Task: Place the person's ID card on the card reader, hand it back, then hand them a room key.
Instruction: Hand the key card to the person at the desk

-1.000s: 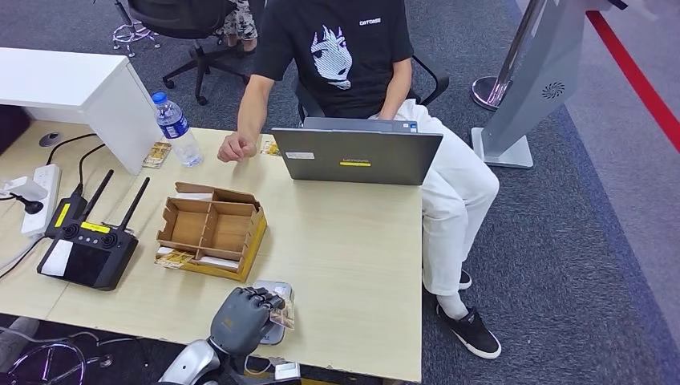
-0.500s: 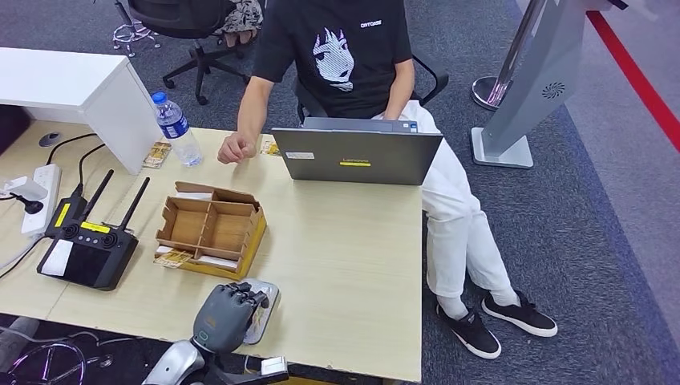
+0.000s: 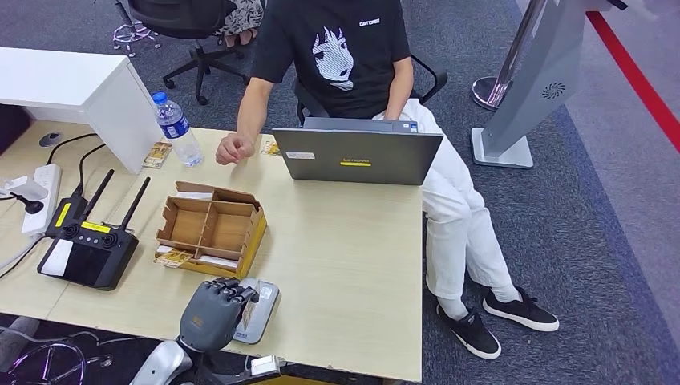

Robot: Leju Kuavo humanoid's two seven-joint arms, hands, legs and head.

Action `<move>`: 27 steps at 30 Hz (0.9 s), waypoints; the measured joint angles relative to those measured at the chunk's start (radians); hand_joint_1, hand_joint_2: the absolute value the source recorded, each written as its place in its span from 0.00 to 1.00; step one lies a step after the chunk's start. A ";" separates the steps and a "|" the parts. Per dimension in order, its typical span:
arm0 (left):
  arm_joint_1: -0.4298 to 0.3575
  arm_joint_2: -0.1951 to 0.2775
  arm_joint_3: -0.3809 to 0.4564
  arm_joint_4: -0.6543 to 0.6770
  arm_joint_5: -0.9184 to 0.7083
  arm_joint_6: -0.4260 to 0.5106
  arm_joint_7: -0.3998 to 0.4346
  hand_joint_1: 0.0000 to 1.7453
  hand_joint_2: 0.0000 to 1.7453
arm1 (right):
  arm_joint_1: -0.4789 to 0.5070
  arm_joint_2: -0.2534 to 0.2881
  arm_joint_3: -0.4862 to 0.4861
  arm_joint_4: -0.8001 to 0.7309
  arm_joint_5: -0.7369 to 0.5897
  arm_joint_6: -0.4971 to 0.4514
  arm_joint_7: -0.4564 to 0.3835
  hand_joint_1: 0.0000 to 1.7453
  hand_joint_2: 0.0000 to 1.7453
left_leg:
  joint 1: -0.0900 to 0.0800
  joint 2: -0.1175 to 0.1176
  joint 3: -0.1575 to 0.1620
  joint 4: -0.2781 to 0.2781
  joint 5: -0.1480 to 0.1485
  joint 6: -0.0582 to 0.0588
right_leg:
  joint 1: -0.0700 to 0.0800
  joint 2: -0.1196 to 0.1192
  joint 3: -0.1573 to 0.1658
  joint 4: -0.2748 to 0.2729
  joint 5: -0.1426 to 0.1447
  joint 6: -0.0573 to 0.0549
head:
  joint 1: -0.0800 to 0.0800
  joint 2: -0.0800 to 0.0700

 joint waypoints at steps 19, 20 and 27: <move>-0.313 0.023 0.331 0.090 0.040 -0.009 -0.048 1.00 1.00 | -0.017 0.011 0.003 0.000 0.089 0.008 0.016 0.00 1.00 | 0.000 -0.001 0.000 0.000 0.004 -0.002 | 0.000 -0.001 -0.001 0.002 0.002 -0.003 | 0.000 0.000; -0.324 0.024 0.339 0.105 0.040 -0.013 -0.048 1.00 1.00 | -0.018 0.012 0.004 0.000 0.090 0.008 0.015 0.00 1.00 | 0.000 -0.001 0.000 0.000 0.004 -0.002 | 0.000 -0.001 -0.001 0.002 0.002 -0.003 | 0.000 0.000; -0.369 0.025 0.356 0.185 0.022 -0.013 -0.040 1.00 1.00 | -0.024 0.019 0.007 0.000 0.091 0.012 0.012 0.00 1.00 | 0.000 -0.001 -0.001 0.000 0.004 -0.002 | 0.000 -0.001 -0.002 0.002 0.002 -0.002 | 0.000 0.000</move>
